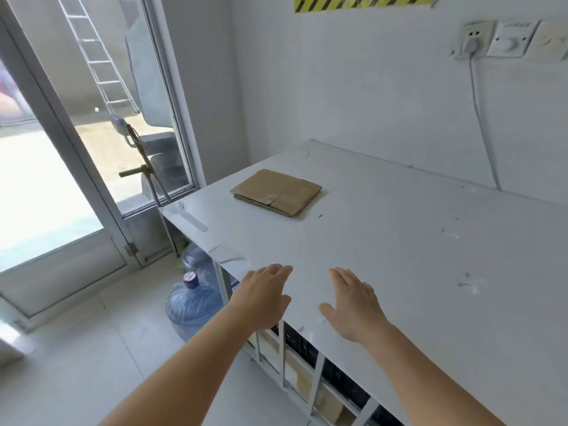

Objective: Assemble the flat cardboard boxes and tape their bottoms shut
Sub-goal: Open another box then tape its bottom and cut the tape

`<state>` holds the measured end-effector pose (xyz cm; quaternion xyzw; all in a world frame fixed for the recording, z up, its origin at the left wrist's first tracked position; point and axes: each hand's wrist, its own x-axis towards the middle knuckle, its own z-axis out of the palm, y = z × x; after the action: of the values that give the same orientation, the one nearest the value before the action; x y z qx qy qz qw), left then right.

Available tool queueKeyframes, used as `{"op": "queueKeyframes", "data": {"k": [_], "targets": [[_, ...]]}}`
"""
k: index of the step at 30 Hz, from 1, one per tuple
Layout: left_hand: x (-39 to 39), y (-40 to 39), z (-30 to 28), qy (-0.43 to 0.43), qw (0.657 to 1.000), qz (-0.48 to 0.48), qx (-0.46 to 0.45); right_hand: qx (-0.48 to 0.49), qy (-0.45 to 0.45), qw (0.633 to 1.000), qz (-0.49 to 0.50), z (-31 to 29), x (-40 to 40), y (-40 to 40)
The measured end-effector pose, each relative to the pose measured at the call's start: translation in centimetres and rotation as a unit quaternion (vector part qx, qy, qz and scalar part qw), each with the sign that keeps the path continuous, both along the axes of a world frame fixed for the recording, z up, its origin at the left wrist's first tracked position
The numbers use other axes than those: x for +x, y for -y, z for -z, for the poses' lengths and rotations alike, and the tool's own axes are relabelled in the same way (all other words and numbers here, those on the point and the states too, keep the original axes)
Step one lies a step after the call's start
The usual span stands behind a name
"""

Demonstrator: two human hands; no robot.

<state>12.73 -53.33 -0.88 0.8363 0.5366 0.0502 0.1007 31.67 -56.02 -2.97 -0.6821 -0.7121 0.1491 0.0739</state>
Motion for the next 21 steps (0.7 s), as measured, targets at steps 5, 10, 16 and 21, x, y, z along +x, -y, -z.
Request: {"op": "queueKeyframes", "data": {"k": [5, 10, 16, 21], "targets": [[-3.0, -3.6, 0.2, 0.010, 1.000, -0.012, 0.006, 0.002, 0.010, 1.000, -0.011, -0.1, -2.8, -4.4], [-5.5, -8.9, 0.7, 0.008, 1.000, -0.026, -0.008, -0.002, 0.013, 1.000, -0.013, 0.4, -4.5, -10.1], [-7.8, -17.5, 0.7, -0.014, 0.999, -0.039, -0.014, 0.005, -0.004, 1.000, -0.001, 0.8, -6.0, -18.7], [-8.5, -23.9, 0.8, -0.006, 0.999, -0.048, -0.009, 0.022, -0.010, 1.000, 0.011, 1.0, -6.3, -24.4]]}}
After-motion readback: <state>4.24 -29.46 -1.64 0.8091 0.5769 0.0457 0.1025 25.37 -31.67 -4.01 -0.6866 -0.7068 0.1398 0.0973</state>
